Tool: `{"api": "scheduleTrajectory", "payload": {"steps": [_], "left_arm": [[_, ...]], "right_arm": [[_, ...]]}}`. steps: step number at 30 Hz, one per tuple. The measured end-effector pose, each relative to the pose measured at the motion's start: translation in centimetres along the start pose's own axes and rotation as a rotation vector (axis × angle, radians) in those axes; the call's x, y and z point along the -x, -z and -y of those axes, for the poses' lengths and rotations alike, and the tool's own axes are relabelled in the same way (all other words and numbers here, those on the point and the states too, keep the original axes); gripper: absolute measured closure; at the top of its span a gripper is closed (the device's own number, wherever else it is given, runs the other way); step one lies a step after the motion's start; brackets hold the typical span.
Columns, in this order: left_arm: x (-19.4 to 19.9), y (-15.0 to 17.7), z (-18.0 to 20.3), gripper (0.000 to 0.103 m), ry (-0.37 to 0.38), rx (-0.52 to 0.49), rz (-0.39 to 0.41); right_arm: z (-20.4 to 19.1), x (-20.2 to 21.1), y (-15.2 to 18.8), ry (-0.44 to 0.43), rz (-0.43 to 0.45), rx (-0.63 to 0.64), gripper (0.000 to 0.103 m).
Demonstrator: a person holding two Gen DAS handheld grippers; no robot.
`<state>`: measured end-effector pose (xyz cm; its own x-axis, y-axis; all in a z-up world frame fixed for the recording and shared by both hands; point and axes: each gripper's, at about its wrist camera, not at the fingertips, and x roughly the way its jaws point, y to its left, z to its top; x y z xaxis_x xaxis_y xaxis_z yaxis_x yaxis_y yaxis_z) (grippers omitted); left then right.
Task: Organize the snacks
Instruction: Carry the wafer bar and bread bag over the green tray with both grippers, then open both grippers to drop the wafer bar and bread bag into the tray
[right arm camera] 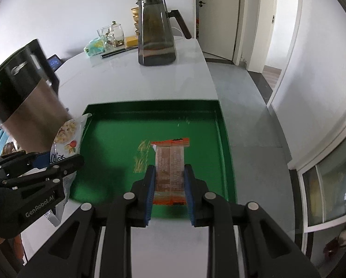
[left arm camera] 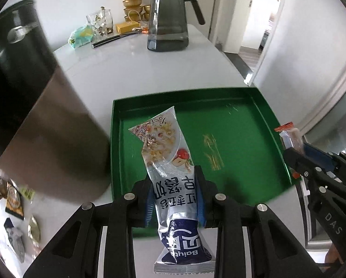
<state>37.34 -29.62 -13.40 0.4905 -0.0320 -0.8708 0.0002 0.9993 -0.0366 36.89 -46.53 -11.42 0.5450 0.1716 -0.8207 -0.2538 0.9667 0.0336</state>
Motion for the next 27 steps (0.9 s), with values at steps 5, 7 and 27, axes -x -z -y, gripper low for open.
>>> {"api": "scheduleTrajectory", "payload": {"steps": [5, 7, 27], "left_arm": [[-3.6, -1.7, 0.1, 0.077, -0.03, 0.001, -0.027], [-4.8, -2.0, 0.1, 0.077, -0.046, -0.01, -0.042], [-9.1, -2.7, -0.8, 0.075, -0.051, 0.039, -0.09]], "right_arm": [[0.5, -3.3, -2.2, -0.015, -0.019, 0.014, 0.103], [0.6, -4.6, -2.8, -0.024, -0.03, 0.011, 0.103], [1.1, -10.2, -3.4, -0.034, -0.103, 0.027, 0.103]]}}
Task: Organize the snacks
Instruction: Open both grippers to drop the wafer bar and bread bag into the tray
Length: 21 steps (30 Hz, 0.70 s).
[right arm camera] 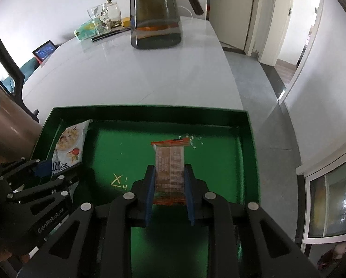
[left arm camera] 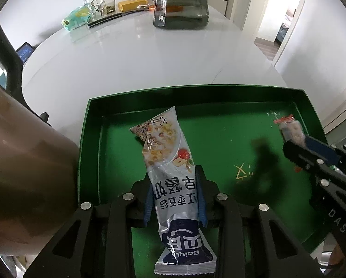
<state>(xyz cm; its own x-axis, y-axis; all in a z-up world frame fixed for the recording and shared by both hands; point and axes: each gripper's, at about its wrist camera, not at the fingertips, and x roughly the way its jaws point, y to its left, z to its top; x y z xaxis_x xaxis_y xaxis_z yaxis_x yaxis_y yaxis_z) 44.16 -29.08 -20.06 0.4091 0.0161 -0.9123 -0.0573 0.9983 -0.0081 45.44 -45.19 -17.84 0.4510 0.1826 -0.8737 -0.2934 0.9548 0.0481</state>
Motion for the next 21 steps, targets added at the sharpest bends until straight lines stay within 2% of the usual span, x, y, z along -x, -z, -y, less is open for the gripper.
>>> {"api": "scheduleTrajectory", "payload": {"steps": [5, 6, 7, 9, 10, 11, 12, 13, 16, 18, 20, 21], "left_arm": [[0.0, 0.0, 0.0, 0.069, -0.013, 0.001, -0.019], [-0.1, 0.0, -0.1, 0.061, -0.026, 0.004, -0.018], [-0.2, -0.1, -0.2, 0.045, -0.033, 0.007, -0.022], [-0.5, -0.1, -0.3, 0.031, -0.009, 0.025, -0.04], [-0.5, 0.0, -0.4, 0.028, -0.004, 0.035, -0.036], [-0.6, 0.1, -0.3, 0.027, -0.014, 0.036, -0.036], [-0.7, 0.1, -0.2, 0.024, -0.017, 0.034, -0.044], [-0.7, 0.1, -0.2, 0.021, -0.017, 0.031, -0.048], [-0.7, 0.0, 0.0, 0.019, -0.021, 0.031, -0.051], [-0.6, 0.0, 0.0, 0.019, -0.019, 0.037, -0.048], [-0.4, 0.2, 0.1, 0.018, -0.019, 0.045, -0.043], [-0.3, 0.1, 0.2, 0.017, -0.019, 0.047, -0.041]], "right_arm": [[0.4, -0.7, 0.2, 0.014, -0.029, -0.014, 0.103], [0.4, -0.8, 0.2, 0.015, -0.038, -0.016, 0.103], [0.4, -0.9, 0.2, 0.016, -0.045, -0.014, 0.103], [0.4, -1.0, 0.1, 0.017, -0.049, -0.01, 0.103], [0.3, -0.9, 0.2, 0.017, -0.052, -0.006, 0.1], [0.3, -0.9, 0.2, 0.021, -0.049, -0.005, 0.071], [0.3, -0.7, 0.2, 0.031, -0.041, -0.005, 0.058], [0.3, -0.7, 0.2, 0.041, -0.038, -0.005, 0.056], [0.5, -0.5, 0.2, 0.068, -0.038, -0.013, 0.044], [0.8, -0.4, 0.0, 0.097, -0.034, -0.011, 0.016], [1.2, -0.1, -0.2, 0.104, -0.024, -0.018, 0.0], [1.6, 0.1, -0.3, 0.107, -0.019, -0.03, 0.0]]}}
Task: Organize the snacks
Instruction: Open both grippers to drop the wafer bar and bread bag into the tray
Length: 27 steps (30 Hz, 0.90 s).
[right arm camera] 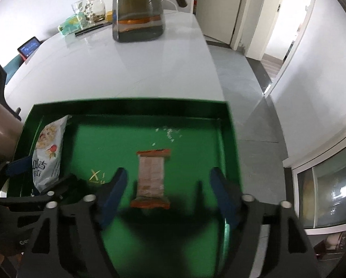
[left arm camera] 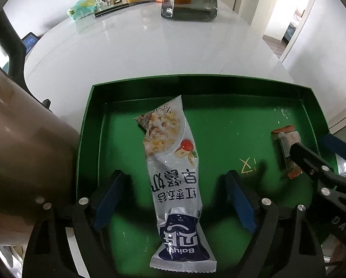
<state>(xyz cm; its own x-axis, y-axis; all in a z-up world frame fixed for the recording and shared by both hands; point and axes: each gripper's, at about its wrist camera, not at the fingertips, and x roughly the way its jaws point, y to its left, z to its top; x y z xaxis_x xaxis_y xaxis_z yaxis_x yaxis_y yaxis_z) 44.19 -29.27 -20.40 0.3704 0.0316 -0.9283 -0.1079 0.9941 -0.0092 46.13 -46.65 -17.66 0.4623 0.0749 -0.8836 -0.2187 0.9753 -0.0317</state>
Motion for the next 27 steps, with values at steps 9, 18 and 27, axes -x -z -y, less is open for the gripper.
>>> {"api": "scheduleTrajectory", "payload": {"steps": [9, 18, 27], "left_arm": [[1.3, 0.2, 2.0, 0.001, 0.018, -0.052, 0.069], [2.2, 0.4, 1.1, 0.001, 0.029, -0.029, 0.073], [6.3, 2.9, 1.7, 0.001, 0.098, -0.043, 0.088]], "right_arm": [[1.1, 1.0, -0.2, 0.013, 0.035, -0.029, 0.0], [2.0, 2.6, 0.0, 0.001, 0.078, -0.083, 0.0], [2.3, 5.6, 1.5, -0.015, 0.091, -0.104, 0.0]]}}
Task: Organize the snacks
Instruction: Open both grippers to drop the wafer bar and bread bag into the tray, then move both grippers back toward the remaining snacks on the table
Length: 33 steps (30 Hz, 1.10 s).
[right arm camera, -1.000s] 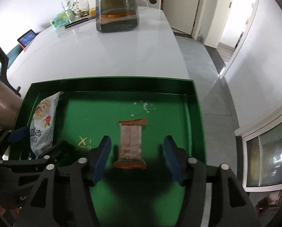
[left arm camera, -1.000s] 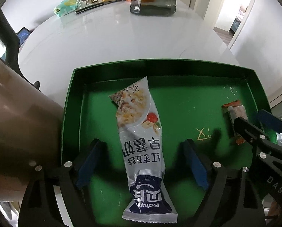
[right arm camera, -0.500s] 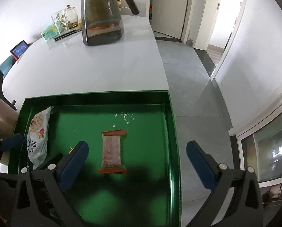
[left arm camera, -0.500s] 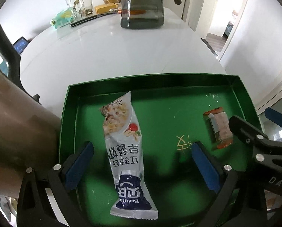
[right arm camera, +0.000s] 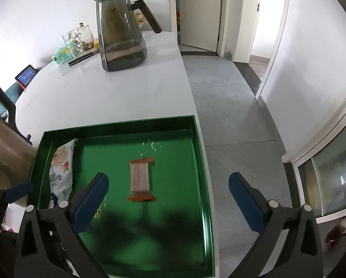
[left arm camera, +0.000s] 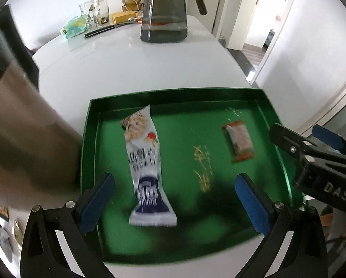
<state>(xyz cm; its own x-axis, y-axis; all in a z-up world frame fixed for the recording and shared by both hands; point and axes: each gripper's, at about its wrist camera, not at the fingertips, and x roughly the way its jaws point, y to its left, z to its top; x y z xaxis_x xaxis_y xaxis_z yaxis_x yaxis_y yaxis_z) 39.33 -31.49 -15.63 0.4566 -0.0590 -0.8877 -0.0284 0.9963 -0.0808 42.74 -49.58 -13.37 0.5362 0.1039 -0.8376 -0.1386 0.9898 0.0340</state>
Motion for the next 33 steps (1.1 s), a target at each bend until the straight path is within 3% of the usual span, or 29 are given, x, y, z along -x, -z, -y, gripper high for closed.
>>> {"api": "scheduleTrajectory", "payload": {"steps": [3, 17, 33], "left_arm": [[1.8, 1.4, -0.4, 0.001, 0.03, 0.025, 0.002], [9.5, 7.8, -5.4, 0.001, -0.012, 0.093, 0.085], [13.6, 12.7, -15.3, 0.001, -0.005, 0.125, 0.125]], "right_arm": [[0.0, 1.7, 0.8, -0.004, 0.022, -0.018, 0.0], [-3.9, 9.2, 6.0, -0.057, 0.092, -0.01, 0.0], [-15.7, 13.5, 11.3, -0.056, 0.096, 0.064, 0.0]]}}
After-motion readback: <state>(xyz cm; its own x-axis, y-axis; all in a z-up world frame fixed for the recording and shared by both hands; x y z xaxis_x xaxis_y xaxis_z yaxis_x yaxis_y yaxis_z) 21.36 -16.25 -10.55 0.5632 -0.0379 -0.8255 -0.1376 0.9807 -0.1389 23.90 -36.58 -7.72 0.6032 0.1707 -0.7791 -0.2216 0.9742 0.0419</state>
